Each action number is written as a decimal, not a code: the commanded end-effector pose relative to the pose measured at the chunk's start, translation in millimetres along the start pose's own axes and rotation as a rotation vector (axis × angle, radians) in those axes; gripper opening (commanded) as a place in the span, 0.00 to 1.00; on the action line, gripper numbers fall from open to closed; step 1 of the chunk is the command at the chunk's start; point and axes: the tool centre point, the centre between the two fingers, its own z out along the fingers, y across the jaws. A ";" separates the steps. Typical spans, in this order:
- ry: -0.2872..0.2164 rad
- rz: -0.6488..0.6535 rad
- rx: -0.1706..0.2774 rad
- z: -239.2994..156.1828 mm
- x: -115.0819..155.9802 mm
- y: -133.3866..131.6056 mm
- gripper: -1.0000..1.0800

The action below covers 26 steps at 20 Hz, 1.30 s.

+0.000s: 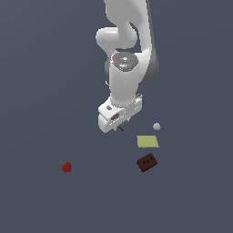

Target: Pick up a designated object from a clutter of objects.

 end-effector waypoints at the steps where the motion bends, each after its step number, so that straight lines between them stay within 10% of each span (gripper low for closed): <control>1: 0.000 0.000 -0.001 -18.6 -4.8 -14.1 0.00; 26: 0.000 0.000 0.000 -174.9 -37.8 -127.1 0.00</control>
